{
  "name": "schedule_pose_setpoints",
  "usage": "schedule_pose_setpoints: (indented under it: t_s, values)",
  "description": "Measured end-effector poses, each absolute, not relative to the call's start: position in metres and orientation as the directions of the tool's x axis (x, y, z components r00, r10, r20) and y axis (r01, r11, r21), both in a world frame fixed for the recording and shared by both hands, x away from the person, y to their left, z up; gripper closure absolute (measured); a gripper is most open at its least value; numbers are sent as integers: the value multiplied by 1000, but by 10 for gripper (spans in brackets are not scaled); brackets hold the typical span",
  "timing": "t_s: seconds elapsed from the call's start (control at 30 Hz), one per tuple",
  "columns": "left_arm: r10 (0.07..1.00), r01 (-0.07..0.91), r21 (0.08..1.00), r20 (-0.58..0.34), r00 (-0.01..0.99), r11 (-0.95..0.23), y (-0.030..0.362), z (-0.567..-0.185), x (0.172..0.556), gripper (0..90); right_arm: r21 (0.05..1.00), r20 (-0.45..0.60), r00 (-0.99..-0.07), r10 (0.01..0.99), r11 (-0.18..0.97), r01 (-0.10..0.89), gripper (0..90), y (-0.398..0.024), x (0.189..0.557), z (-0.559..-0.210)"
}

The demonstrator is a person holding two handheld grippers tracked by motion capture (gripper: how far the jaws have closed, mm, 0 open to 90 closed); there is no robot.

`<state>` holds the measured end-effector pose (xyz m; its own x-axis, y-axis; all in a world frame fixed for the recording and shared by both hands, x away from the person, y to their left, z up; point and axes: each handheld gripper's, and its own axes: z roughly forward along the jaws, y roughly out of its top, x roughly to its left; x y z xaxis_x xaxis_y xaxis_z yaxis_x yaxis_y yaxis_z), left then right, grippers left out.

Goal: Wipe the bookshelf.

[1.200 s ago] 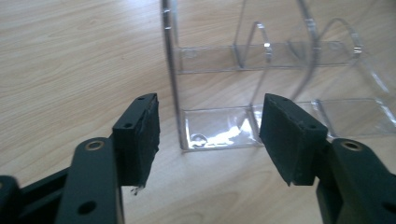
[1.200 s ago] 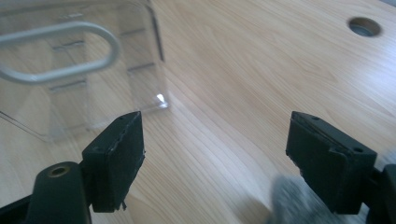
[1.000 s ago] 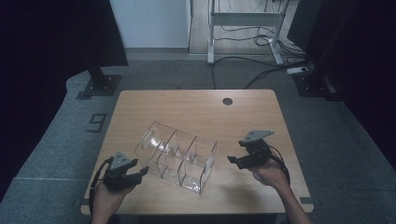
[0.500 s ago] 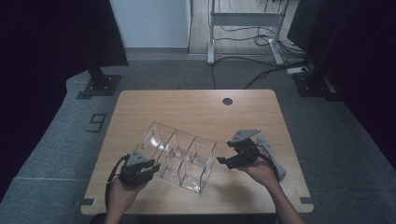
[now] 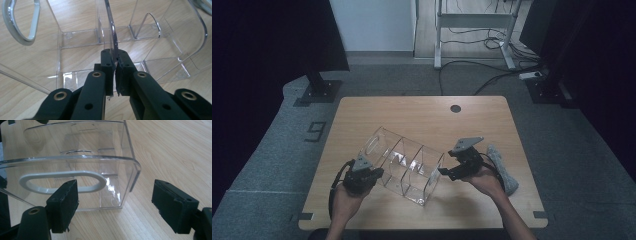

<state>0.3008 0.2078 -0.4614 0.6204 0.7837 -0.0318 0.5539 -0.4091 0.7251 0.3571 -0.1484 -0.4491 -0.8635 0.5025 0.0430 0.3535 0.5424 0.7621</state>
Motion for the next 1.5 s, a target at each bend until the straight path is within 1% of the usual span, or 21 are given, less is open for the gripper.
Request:
schedule_pose_setpoints:
  t_s: [0.17,0.27,0.33,0.43,0.57,0.77,1.13,1.17,1.27,1.33,1.37,1.47,1.5]
  values:
    - [786,557,727,-40,617,-401,207,-462,309,857,764,42,-873,487,548,342,212,-144,357,-449]
    - [787,559,728,-43,615,-397,207,-462,315,861,762,43,-881,471,555,334,236,-141,356,-448]
    - [790,559,728,-40,612,-397,207,-462,319,864,760,37,-883,468,561,329,227,-140,354,-448]
    - [793,560,724,-28,609,-404,206,-462,326,864,762,40,-885,464,559,327,238,-140,352,-447]
    - [799,566,724,-33,601,-395,204,-462,334,854,773,56,-888,456,543,328,245,-144,349,-446]
    - [807,569,726,-32,590,-387,201,-462,344,835,783,68,-894,443,531,323,280,-149,343,-443]
    - [818,573,723,-20,574,-385,190,-462,362,786,790,73,-912,404,534,300,335,-149,336,-438]
    - [817,572,727,-25,576,-381,190,-462,362,766,792,71,-914,401,534,296,341,-149,336,-437]
    - [817,567,732,-23,576,-379,191,-460,356,640,793,61,-916,396,538,285,362,-148,335,-435]
    - [818,564,736,-22,574,-376,194,-460,351,593,794,57,-919,391,539,279,409,-147,335,-434]
    - [818,561,737,-20,575,-376,196,-459,349,576,798,73,-924,375,534,279,431,-147,335,-433]
    - [818,561,740,-25,575,-372,202,-459,341,542,792,62,-926,372,546,272,450,-143,334,-434]
    - [821,561,742,-25,571,-368,205,-459,339,535,791,59,-928,369,549,269,469,-142,334,-434]
